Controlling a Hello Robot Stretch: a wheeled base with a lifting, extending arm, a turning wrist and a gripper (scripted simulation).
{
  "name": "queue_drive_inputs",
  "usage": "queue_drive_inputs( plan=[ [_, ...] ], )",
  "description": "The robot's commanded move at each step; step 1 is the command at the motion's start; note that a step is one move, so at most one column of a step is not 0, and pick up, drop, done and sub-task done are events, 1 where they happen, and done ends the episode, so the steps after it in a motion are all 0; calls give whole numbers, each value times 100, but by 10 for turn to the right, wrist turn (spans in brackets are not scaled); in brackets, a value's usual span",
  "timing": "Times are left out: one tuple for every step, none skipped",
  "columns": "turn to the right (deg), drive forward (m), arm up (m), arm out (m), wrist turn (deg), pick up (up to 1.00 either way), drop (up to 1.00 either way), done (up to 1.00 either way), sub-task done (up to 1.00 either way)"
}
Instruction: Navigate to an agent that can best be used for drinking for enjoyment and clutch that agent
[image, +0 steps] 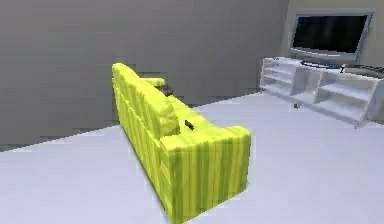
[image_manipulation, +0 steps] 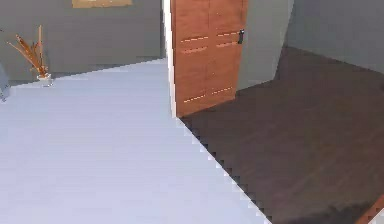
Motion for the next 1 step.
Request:
queue_drive_inputs(
  plan=[
    [-450, 0, 0, 0, 0, 0, 0, 0, 0]
  ],
)
